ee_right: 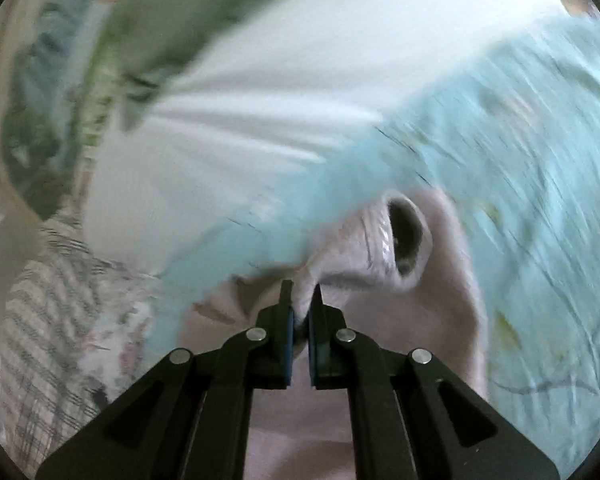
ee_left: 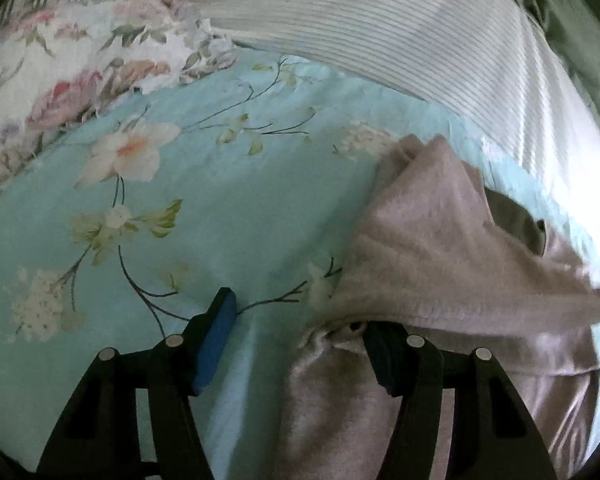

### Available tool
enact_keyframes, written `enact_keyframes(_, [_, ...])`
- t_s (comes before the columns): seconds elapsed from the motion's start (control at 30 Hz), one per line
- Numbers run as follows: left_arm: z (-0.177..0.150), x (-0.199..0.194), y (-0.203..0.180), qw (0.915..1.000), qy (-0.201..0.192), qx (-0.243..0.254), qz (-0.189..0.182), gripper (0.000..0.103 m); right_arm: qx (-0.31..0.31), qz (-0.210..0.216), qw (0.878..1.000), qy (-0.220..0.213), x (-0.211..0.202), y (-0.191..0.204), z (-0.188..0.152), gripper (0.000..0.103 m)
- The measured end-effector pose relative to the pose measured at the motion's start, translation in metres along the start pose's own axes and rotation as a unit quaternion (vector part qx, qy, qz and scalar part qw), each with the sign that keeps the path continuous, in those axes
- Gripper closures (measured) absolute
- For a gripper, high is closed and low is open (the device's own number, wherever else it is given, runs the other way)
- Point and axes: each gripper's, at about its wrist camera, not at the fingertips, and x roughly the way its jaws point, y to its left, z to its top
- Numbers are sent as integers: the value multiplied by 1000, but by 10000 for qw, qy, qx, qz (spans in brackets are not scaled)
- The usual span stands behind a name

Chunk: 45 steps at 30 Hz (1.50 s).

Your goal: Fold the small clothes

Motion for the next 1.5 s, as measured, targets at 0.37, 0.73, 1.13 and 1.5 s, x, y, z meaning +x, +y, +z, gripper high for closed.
enact_keyframes(0.37, [-10,0,-10,9995,65,303,96,42,-233,-84,9982,-544,-28,-7,-9,96])
enact_keyframes(0.73, [-13,0,-3,9999,81,115,86,41,-110,-1486,9875,-522,-52,-27,-21,52])
enact_keyframes(1.13, [-19,-5,9,9995,-45,-251,-167,40,-1970,1307,9522,1936,152,161,-28,38])
enact_keyframes(1.5, [-19,-5,18,9972,-121,-523,-512,39,-1833,2064,8427,4622,308,217,-90,28])
